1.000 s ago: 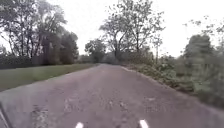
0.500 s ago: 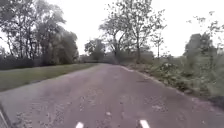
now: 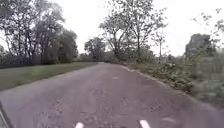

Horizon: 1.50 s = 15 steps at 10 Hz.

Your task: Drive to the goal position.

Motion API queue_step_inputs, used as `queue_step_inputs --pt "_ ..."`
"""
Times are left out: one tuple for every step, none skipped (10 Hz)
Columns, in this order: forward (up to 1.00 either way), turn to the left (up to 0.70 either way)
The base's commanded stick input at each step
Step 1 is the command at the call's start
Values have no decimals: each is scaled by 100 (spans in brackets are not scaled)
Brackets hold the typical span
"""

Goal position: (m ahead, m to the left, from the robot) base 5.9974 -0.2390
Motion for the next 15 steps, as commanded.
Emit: queue_step_inputs --pt "70 0" --pt "70 0" --pt "70 0" --pt "70 0" --pt "70 0" --pt "70 0" --pt "70 0" --pt "70 0" --pt "70 0" --pt "70 0" --pt "70 0" --pt "70 0" --pt "70 0" --pt "70 0" --pt "70 0"
